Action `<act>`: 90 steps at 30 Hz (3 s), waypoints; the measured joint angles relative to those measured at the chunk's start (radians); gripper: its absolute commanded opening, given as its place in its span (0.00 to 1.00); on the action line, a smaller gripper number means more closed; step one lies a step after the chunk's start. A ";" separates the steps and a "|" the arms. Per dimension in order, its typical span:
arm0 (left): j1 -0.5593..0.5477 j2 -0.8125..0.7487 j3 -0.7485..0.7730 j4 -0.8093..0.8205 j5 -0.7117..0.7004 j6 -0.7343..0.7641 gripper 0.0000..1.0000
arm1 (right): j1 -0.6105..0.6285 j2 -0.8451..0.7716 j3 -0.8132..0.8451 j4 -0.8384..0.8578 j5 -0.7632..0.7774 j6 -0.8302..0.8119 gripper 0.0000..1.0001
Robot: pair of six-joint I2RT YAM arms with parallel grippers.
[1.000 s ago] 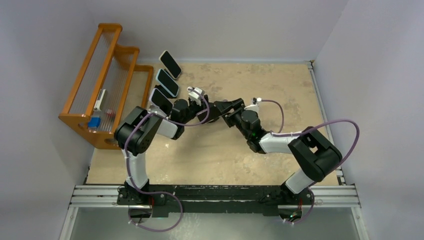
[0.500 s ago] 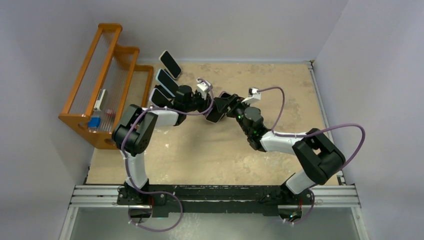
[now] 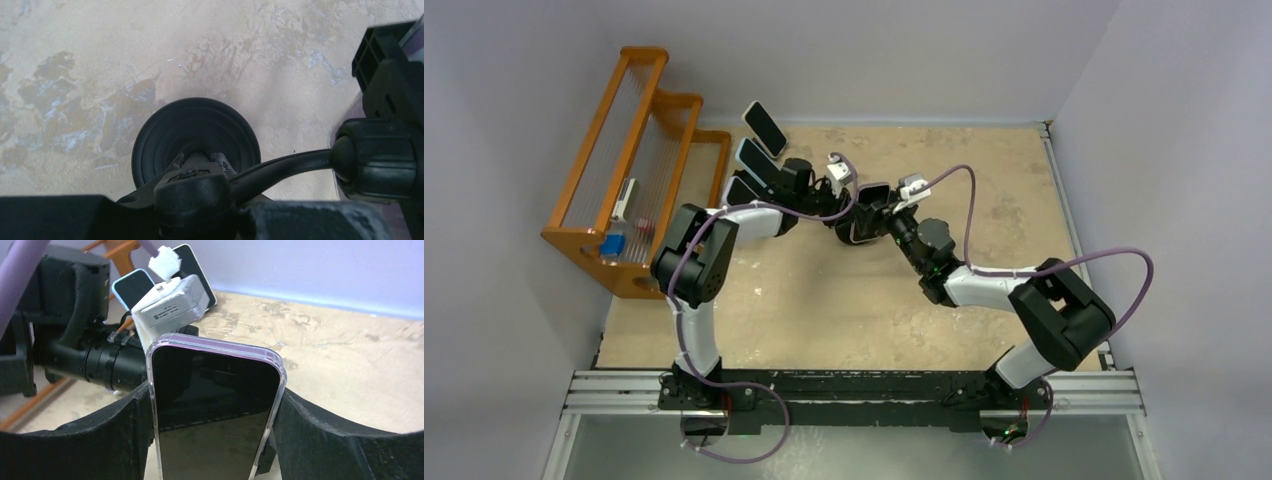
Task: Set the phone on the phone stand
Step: Adjust the phone at the phone stand, then move the phone stand with the phone to the center of the board, then reset both arms
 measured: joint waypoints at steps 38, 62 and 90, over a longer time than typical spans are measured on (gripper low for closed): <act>0.003 0.321 0.425 -0.089 0.181 0.204 0.00 | -0.011 -0.557 -0.307 0.272 -0.065 -0.325 0.99; 0.105 0.591 0.781 -0.163 0.349 0.291 0.87 | -0.011 -0.603 -0.322 0.177 -0.123 -0.328 0.99; 0.125 -0.919 -0.472 0.196 -0.262 -0.103 0.92 | -0.011 -0.725 -0.148 -0.474 0.285 0.285 0.99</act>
